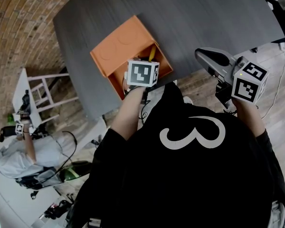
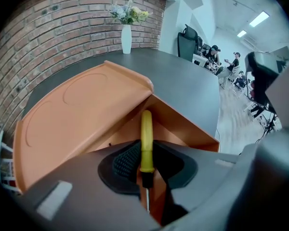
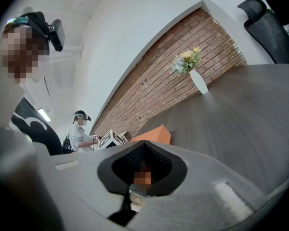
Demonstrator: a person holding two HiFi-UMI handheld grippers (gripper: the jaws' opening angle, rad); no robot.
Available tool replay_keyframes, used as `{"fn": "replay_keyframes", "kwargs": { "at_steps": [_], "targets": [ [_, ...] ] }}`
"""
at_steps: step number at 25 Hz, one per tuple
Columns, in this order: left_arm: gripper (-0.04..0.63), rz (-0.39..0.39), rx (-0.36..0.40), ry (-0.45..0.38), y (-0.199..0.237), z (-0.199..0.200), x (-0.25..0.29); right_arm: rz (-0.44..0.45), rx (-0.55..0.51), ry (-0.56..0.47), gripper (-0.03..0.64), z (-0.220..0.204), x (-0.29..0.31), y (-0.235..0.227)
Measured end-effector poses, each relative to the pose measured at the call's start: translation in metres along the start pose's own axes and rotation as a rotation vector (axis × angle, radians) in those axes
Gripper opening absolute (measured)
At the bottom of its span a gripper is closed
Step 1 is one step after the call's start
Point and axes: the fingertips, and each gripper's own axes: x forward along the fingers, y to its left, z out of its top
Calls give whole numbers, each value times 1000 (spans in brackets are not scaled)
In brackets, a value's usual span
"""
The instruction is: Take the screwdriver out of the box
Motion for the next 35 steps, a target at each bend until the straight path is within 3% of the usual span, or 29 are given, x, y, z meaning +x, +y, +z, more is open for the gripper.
{"fn": "replay_keyframes", "kwargs": {
  "at_steps": [7, 13, 17, 25, 35],
  "targets": [
    [95, 28, -7, -50, 7, 17, -14, 22, -9, 23, 1, 11, 7, 2],
    [95, 59, 58, -137, 3, 31, -37, 30, -26, 29, 1, 10, 4, 10],
    [95, 73, 62, -201, 6, 41, -54, 45, -38, 39, 2, 14, 3, 19],
    [95, 32, -4, -426, -3, 64, -107, 63, -77, 41, 2, 20, -2, 35],
    [95, -107, -116, -656, -29, 77, -184, 100, -152, 31, 1, 36, -2, 64]
  ]
}}
